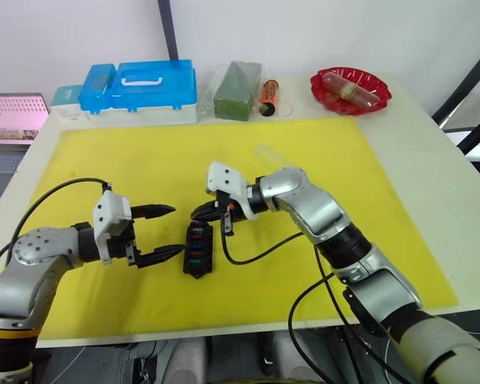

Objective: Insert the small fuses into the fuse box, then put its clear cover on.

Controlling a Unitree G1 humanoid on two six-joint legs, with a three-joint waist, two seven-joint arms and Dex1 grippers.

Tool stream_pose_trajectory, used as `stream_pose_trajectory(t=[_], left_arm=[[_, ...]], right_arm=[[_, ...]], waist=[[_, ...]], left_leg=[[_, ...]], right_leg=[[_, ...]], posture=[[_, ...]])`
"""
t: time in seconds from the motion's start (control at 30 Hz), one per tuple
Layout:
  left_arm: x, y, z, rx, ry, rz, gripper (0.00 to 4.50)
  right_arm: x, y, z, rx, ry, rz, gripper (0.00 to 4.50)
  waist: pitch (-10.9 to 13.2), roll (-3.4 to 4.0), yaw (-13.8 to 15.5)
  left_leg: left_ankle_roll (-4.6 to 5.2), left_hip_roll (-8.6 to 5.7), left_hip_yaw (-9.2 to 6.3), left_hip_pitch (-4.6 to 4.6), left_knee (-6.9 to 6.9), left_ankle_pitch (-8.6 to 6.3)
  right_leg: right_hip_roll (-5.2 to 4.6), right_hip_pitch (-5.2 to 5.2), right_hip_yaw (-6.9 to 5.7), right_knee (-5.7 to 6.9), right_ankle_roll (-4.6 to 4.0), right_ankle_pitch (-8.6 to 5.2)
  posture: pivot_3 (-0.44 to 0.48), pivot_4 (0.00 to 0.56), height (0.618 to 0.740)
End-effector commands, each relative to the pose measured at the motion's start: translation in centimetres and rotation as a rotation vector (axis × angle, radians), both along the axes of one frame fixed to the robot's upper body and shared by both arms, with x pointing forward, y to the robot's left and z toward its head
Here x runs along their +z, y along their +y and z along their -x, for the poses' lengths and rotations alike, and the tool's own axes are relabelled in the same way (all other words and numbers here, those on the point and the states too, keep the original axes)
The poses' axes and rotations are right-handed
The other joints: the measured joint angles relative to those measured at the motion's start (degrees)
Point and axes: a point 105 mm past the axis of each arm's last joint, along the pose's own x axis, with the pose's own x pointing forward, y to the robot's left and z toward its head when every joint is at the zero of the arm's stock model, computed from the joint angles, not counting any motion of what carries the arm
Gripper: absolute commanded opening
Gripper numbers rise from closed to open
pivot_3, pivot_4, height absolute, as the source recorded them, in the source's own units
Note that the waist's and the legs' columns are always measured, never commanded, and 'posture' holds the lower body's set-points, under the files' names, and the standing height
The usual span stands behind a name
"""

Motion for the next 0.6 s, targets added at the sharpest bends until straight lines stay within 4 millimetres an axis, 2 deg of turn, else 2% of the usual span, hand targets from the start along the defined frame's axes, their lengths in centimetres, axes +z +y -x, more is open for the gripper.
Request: stream_pose_trajectory(t=[0.03,0.13,0.33,0.6], left_arm=[[0.6,-0.4,0.2,-0.020,-0.030,-0.002,4.50],[0.7,-0.4,0.2,-0.020,-0.032,-0.002,4.50],[0.6,-0.4,0.4,-0.021,-0.032,-0.003,4.50],[0.6,-0.2,0.5,-0.018,-0.031,-0.010,4.50]], right_arm=[[0.3,0.4,0.1,0.015,-0.023,-0.013,0.04],[-0.1,0.4,0.0,0.011,-0.014,-0.008,0.04],[-2.4,-0.3,-0.1,-0.006,0.041,0.029,0.04],[-4.6,-0.9,-0.5,-0.041,0.091,0.053,0.04]], waist=[[0.00,0.00,0.00],[0.00,0.00,0.00],[0.00,0.00,-0.01],[-0.02,0.00,-0.01]], left_leg=[[0.00,0.00,0.00,0.00,0.00,0.00],[0.00,0.00,0.00,0.00,0.00,0.00],[0.00,0.00,0.00,0.01,0.00,0.00],[0.00,0.00,0.00,0.05,0.00,0.00]], right_leg=[[0.00,0.00,0.00,0.00,0.00,0.00],[0.00,0.00,0.00,0.00,0.00,0.00],[0.00,0.00,0.00,0.00,0.00,0.00],[0.00,0.04,0.00,0.00,0.00,0.00]], posture=[[0.000,0.150,0.740],[0.000,0.150,0.740],[0.000,0.150,0.740],[0.000,0.150,0.740]])
